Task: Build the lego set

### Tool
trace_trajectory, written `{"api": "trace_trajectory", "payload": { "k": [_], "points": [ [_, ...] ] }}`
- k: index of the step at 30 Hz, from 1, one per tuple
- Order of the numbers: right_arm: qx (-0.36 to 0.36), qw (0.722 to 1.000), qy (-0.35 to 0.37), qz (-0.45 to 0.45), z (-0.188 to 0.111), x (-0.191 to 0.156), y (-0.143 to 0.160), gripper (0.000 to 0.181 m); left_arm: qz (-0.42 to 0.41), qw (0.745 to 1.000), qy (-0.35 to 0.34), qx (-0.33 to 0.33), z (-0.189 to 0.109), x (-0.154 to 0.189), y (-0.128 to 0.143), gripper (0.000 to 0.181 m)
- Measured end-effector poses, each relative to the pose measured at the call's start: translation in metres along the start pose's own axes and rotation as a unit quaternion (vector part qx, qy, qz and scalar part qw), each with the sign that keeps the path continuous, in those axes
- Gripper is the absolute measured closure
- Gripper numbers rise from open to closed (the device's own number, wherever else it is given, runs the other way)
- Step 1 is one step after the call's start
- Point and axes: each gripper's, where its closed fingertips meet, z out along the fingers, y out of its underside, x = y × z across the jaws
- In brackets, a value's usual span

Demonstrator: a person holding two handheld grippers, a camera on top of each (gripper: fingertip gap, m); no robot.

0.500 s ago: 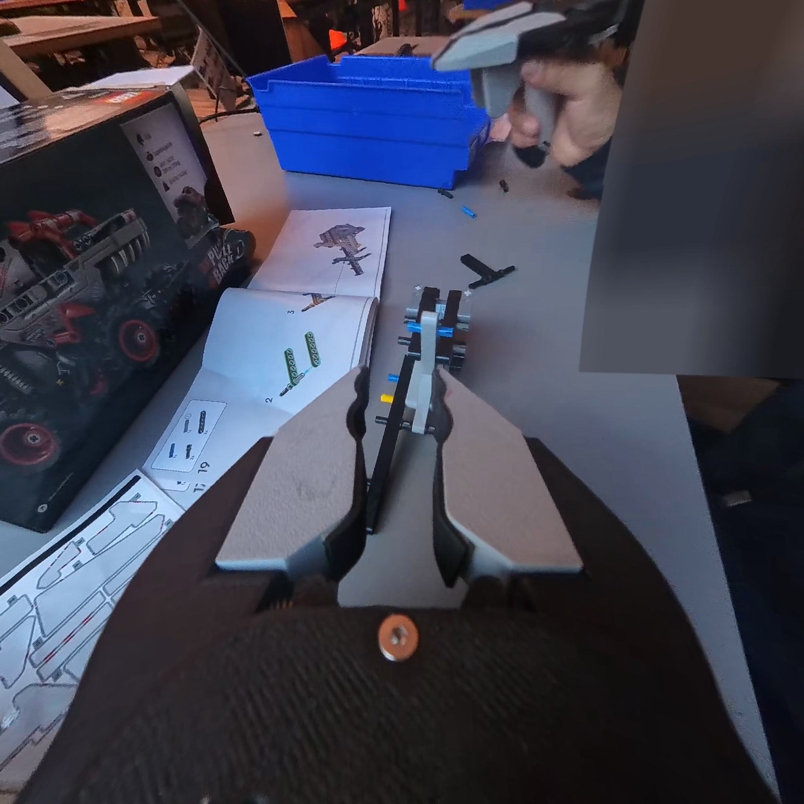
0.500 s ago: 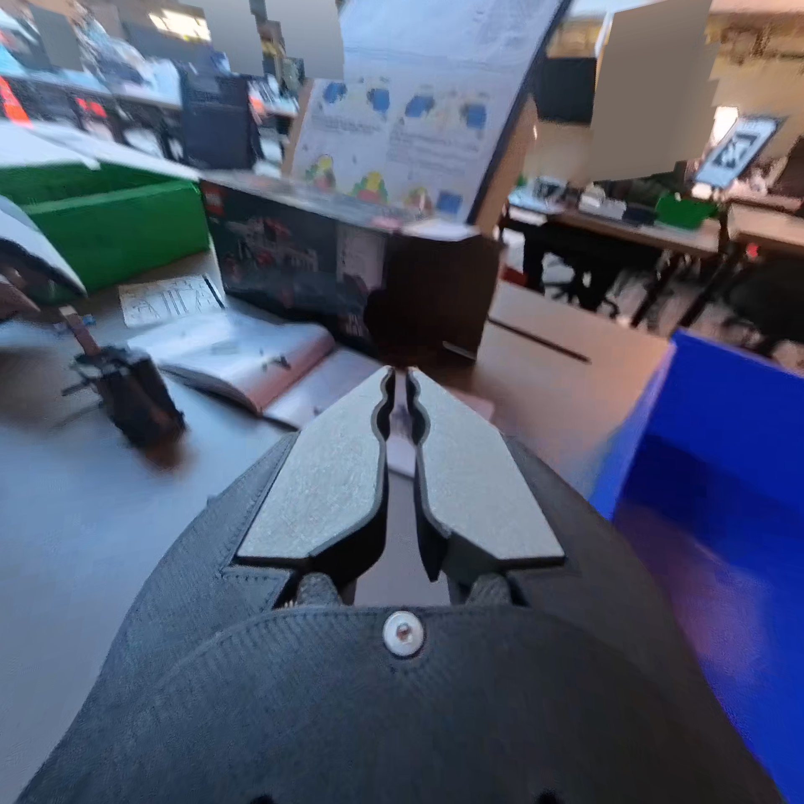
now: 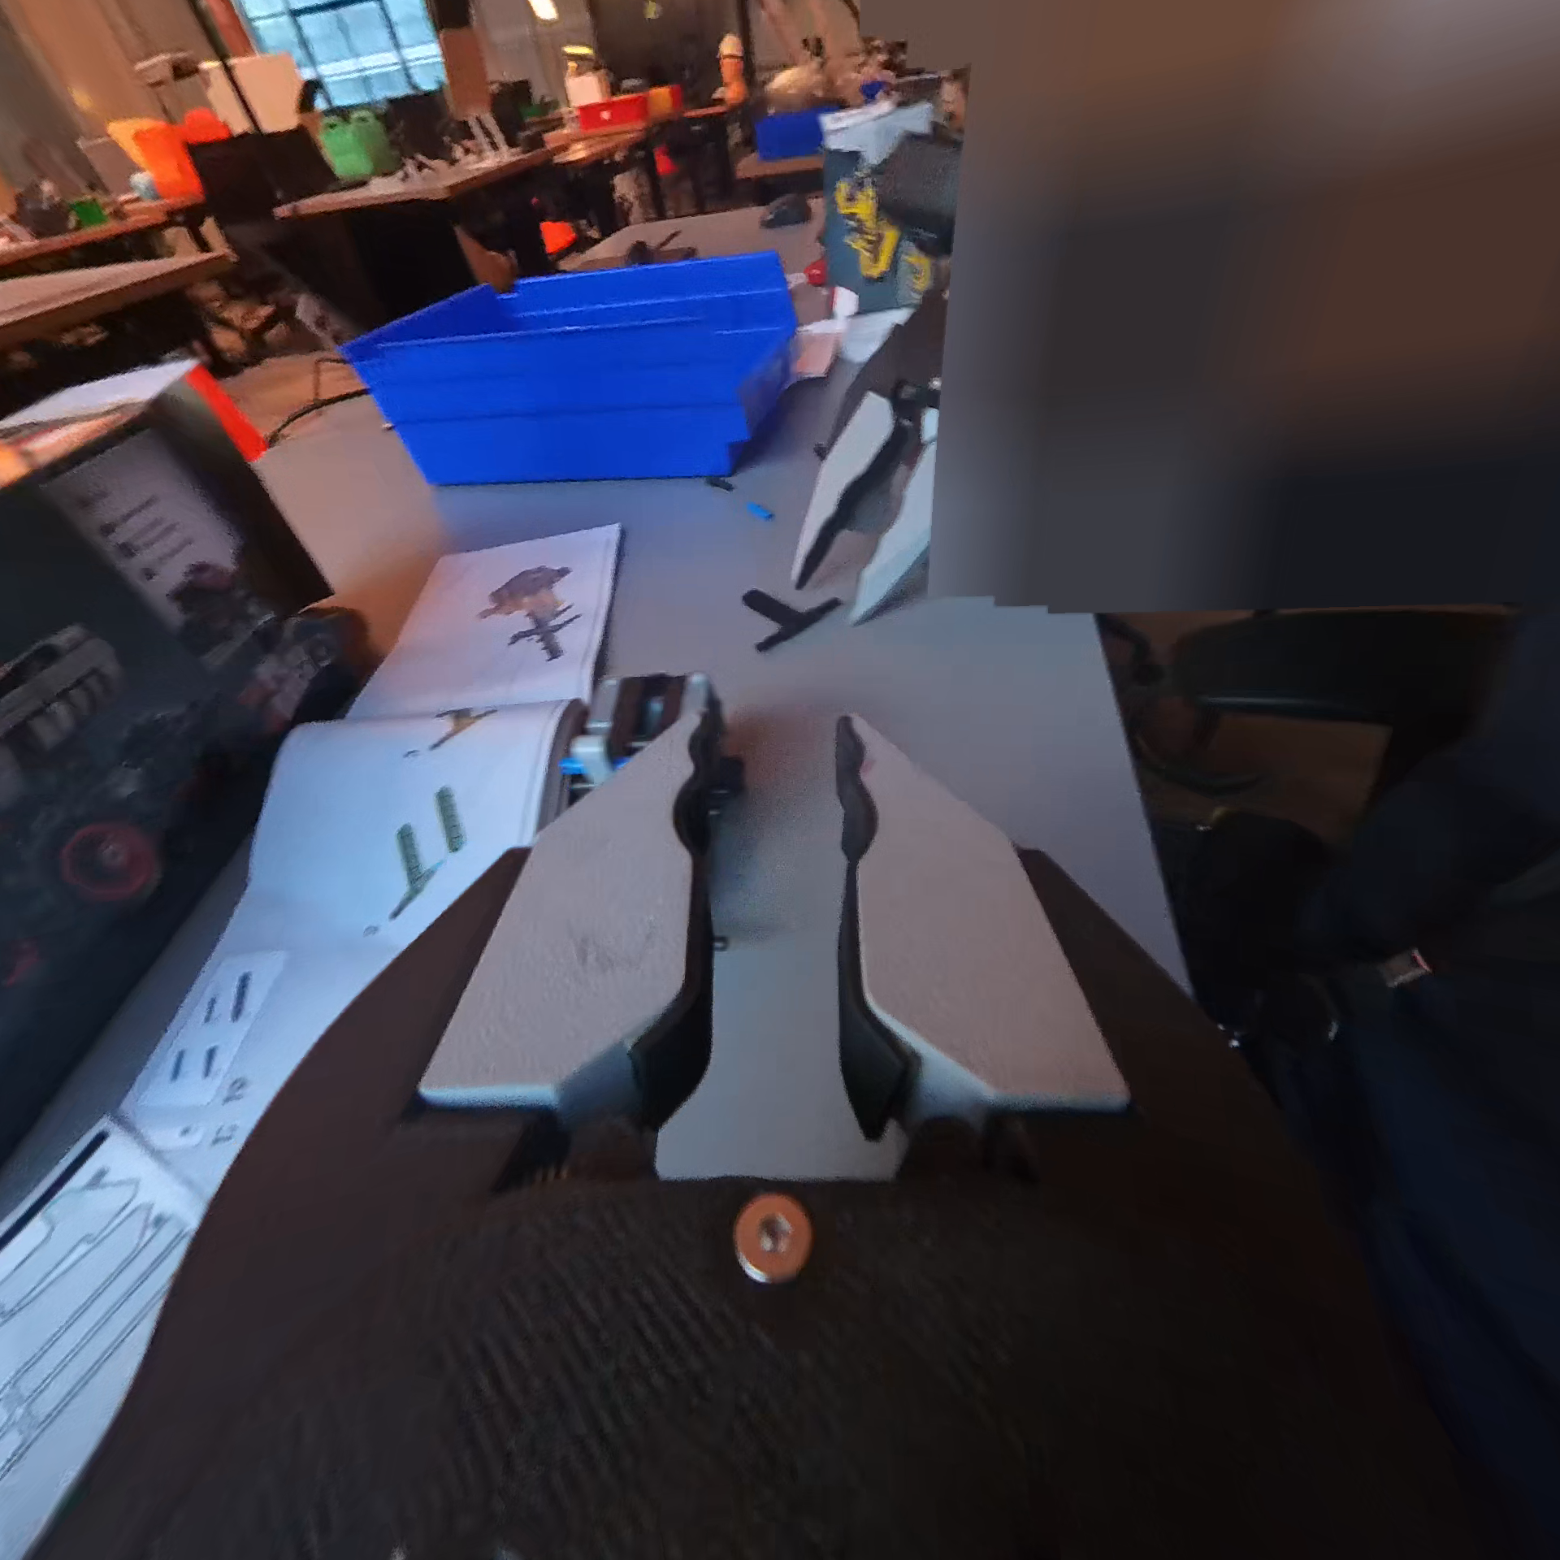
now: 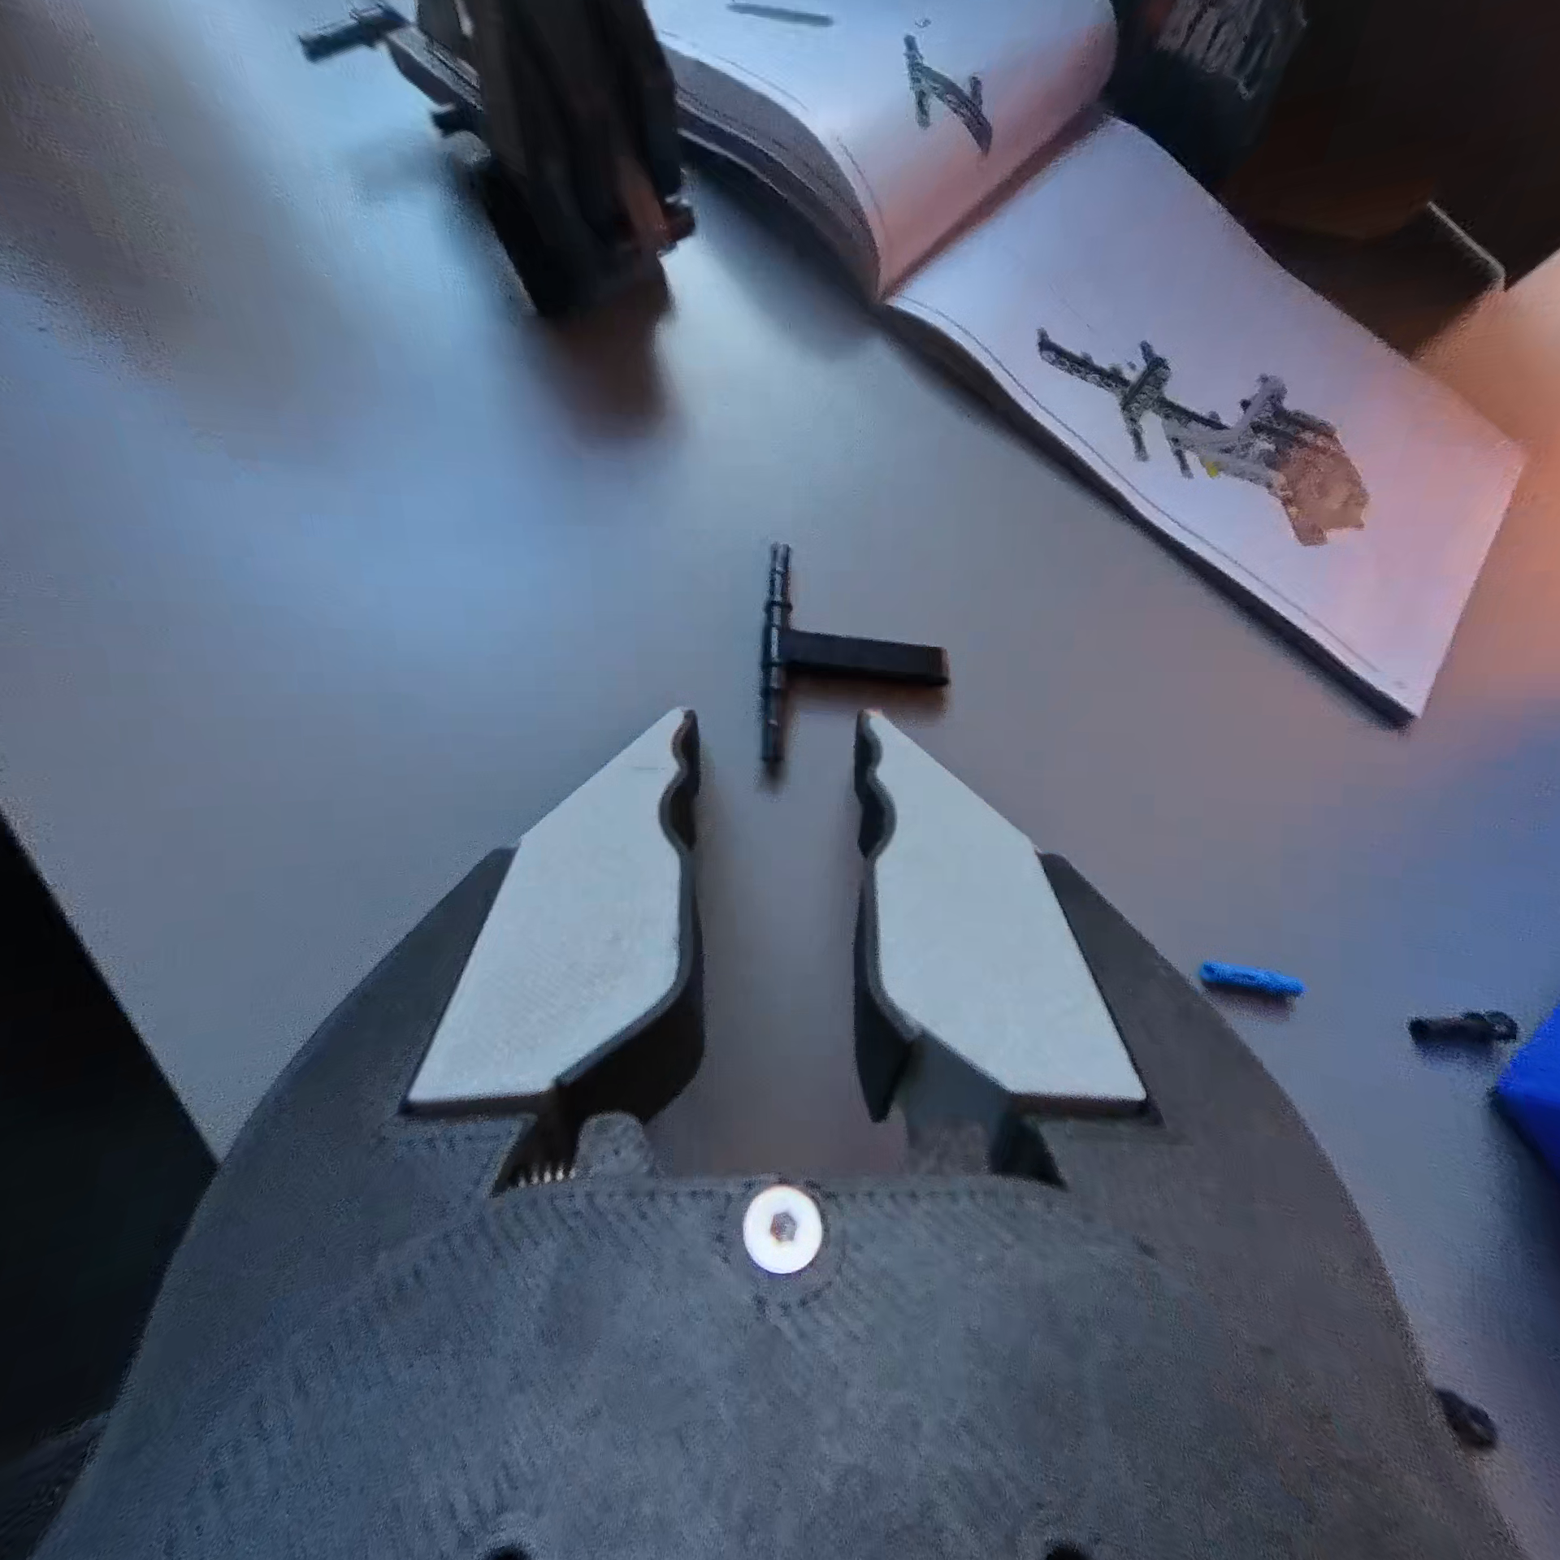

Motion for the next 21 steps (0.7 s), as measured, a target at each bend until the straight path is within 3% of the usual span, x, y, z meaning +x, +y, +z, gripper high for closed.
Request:
{"api": "trace_trajectory", "payload": {
  "k": [3,7,10,14,21],
  "points": [
    [-0.004,1.0,-0.02,0.008,0.004,-0.012,-0.004,0.158,0.024,0.999,0.026,-0.025,0.008,0.022,0.011,0.156],
    [0.004,0.994,-0.107,0.002,0.006,-0.046,-0.013,0.159,0.01,0.996,0.062,-0.06,0.019,0.038,0.032,0.158],
    [0.028,0.994,-0.102,-0.01,-0.002,-0.047,-0.02,0.17,0.013,0.994,0.078,-0.077,0.023,0.046,0.039,0.157],
    [0.071,0.995,-0.072,0.003,-0.021,-0.022,-0.021,0.166,0.014,0.994,0.079,-0.075,0.023,0.047,0.039,0.158],
    [0.089,0.995,0.033,-0.02,-0.028,0.041,-0.003,0.166,0.008,0.995,0.07,-0.067,0.024,0.039,0.037,0.158]
  ]
}}
